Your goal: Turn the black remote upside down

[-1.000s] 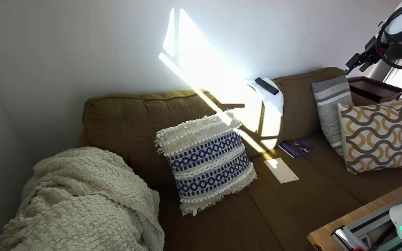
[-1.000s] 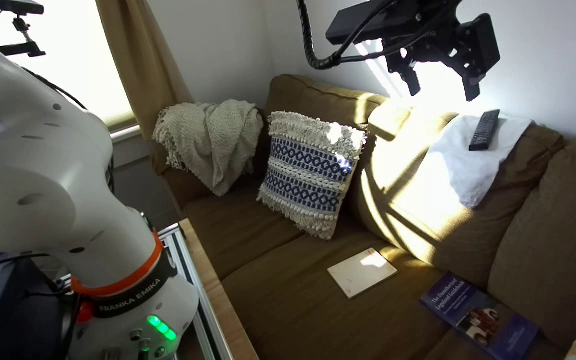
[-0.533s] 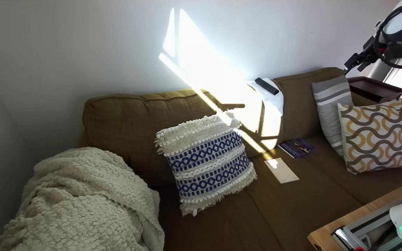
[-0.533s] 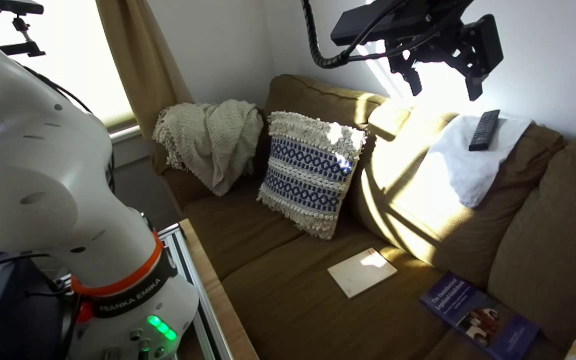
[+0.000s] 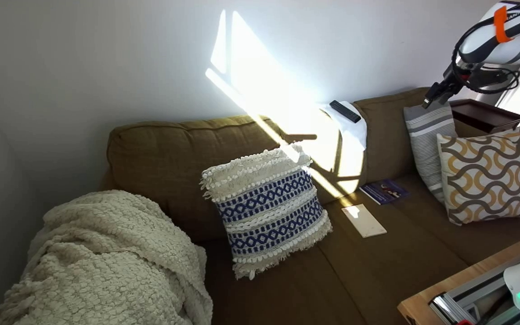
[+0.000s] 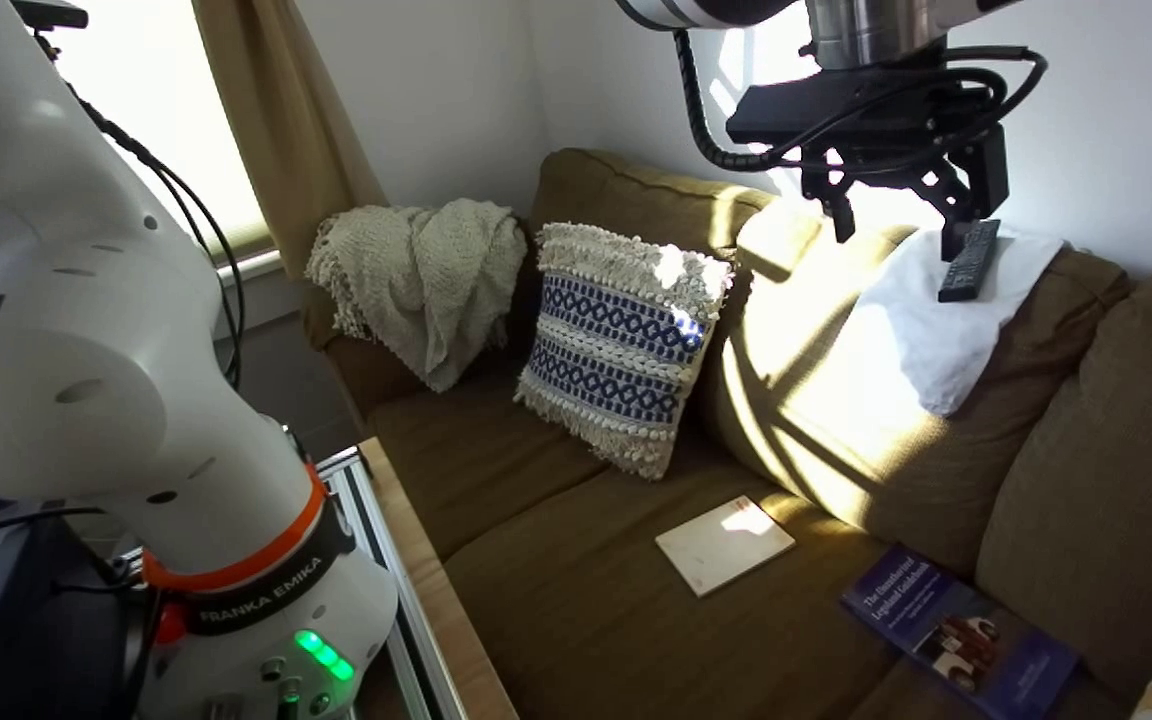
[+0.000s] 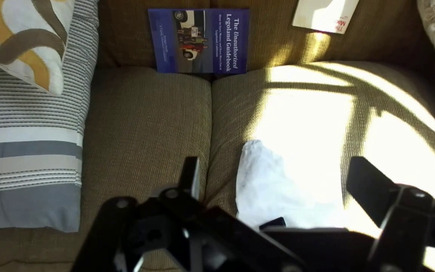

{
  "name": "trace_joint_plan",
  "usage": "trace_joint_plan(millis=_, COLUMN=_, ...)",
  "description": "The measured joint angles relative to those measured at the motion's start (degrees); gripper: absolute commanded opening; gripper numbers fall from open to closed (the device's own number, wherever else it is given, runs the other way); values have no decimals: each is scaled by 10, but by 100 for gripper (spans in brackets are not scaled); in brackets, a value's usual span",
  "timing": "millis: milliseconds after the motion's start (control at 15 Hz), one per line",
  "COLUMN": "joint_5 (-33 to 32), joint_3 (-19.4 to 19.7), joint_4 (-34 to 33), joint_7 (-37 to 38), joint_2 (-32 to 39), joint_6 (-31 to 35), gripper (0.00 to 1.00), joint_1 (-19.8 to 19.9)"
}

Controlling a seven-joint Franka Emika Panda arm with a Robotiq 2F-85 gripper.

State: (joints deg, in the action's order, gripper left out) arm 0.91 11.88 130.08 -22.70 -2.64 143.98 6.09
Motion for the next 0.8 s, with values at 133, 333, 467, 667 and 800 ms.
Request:
trace_joint_plan(millis=133, joint_5=32, joint_3=-7, joint_4=-39, joint_7=-42, joint_2=58, joint_6=2, gripper=100, joint_1=-1)
trace_joint_plan(millis=333, joint_5=63, joint_3=-24, joint_4=-95, joint_7=-94, joint_2=127, joint_6=10, gripper=100, joint_1=9)
trace_joint_plan(millis=467, joint_5=67, joint_3=-34, joint_4=-124, joint_7=-104, joint_2=159, joint_6=10, gripper=100, joint_1=20)
trace_joint_plan(millis=667, joint_5=68, joint_3=-38, joint_4=-142, joint_7=-108, joint_2=178, joint_6=10, gripper=100, joint_1=28)
trace_joint_plan(millis=800, joint_5=68, joint_3=-39, joint_4=-145, joint_7=-109, joint_2=178, joint_6=10, gripper=100, joint_1=28)
